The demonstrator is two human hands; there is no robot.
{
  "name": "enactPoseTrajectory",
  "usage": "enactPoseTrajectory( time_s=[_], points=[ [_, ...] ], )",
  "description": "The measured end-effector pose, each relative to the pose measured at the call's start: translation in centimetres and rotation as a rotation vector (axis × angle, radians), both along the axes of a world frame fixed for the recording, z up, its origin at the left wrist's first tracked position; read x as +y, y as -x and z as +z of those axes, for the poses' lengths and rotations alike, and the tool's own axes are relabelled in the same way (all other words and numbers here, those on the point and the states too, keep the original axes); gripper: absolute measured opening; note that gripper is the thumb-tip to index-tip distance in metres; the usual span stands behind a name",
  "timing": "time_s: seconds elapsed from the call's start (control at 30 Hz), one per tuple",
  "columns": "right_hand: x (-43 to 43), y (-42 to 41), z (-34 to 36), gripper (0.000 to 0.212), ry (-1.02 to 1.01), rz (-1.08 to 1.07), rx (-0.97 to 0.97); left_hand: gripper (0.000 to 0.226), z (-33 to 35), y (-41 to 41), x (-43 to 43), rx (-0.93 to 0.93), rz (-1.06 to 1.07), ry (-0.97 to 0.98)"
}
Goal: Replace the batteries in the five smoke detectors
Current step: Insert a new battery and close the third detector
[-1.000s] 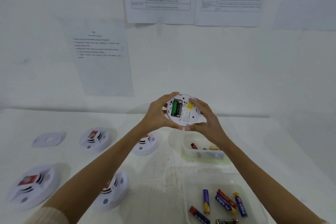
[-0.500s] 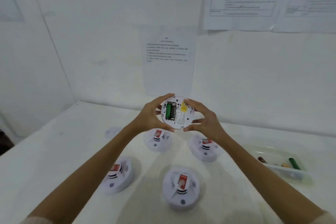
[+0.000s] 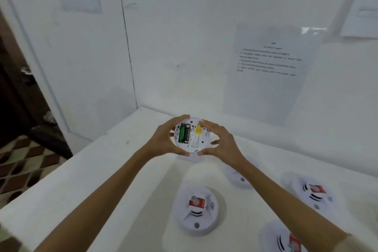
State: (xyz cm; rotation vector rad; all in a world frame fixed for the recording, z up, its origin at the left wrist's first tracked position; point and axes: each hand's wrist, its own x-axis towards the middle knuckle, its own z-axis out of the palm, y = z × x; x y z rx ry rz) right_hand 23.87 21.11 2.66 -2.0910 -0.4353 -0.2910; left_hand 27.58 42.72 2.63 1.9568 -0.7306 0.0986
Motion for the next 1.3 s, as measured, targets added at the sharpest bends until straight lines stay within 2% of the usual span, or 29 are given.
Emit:
enactPoseTrajectory(
  time_s=[0.17,0.33,0.4,0.47,0.53,0.63,0.7,0.8,0.87,0.97,1.07,1.13,1.17,1.23,1.3],
  points=[
    [2.9,-2.0,-1.5,0.094,0.086,0.04,0.022,0.097,-2.0,-0.5,2.8,0.04,0.068,0.042],
    [3.1,-2.6,-2.8,0.12,0.096,-0.049,0.102,0.1,-3.0,-0.6,4.1,0.068,0.122,0.059],
    [2.2,-2.8,-3.4,0.112,0.205,-0.06,0.187,0.1,-3.1,-0.7,4.6,0.064,0.134,0.053],
    [1.5,-2.9,-4.1,0.1,0.399,-0.027,0.268,0.101,-3.1,-0.8,4.9,0.064,0.148,0.043],
    [1.3,-2.8,-4.6,0.09,0.534,0.025,0.282,0.101,-3.0,-0.9,5.0,0.068,0.155,0.039],
    [1.6,-2.5,-4.8,0.063,0.556,0.027,0.253,0.101,-2.8,-0.8,4.8,0.062,0.14,0.032],
    [1.8,-2.4,-4.5,0.053,0.551,0.004,0.231,0.101,-2.7,-0.7,4.7,0.054,0.134,0.023],
    [2.1,-2.5,-4.3,0.049,0.584,-0.042,0.193,0.101,-2.6,-0.6,4.6,0.048,0.139,0.015],
    [2.1,-2.5,-4.4,0.061,0.566,-0.109,0.197,0.101,-2.6,-0.5,4.5,0.047,0.138,0.01],
    [1.7,-2.5,-4.0,0.079,0.334,-0.29,0.249,0.102,-2.3,-0.3,4.4,0.063,0.13,0.017],
    [0.9,-3.1,-2.7,0.078,-0.143,-0.412,0.386,0.1,-1.9,-0.2,4.1,0.072,0.112,0.019],
    [0.5,-2.9,-1.1,0.06,-0.563,-0.322,0.477,0.099,-1.7,0.0,3.7,0.077,0.103,0.02],
    [0.3,-2.5,-0.1,0.048,-0.69,-0.244,0.504,0.099,-1.6,0.0,3.5,0.081,0.099,0.02],
    [0.2,-1.7,1.3,0.039,-0.831,-0.103,0.51,0.098,-1.5,-0.1,3.0,0.089,0.086,0.012],
    [0.4,-1.2,1.7,0.046,-0.838,-0.027,0.43,0.098,-1.5,-0.3,2.5,0.086,0.074,-0.004]
  ],
)
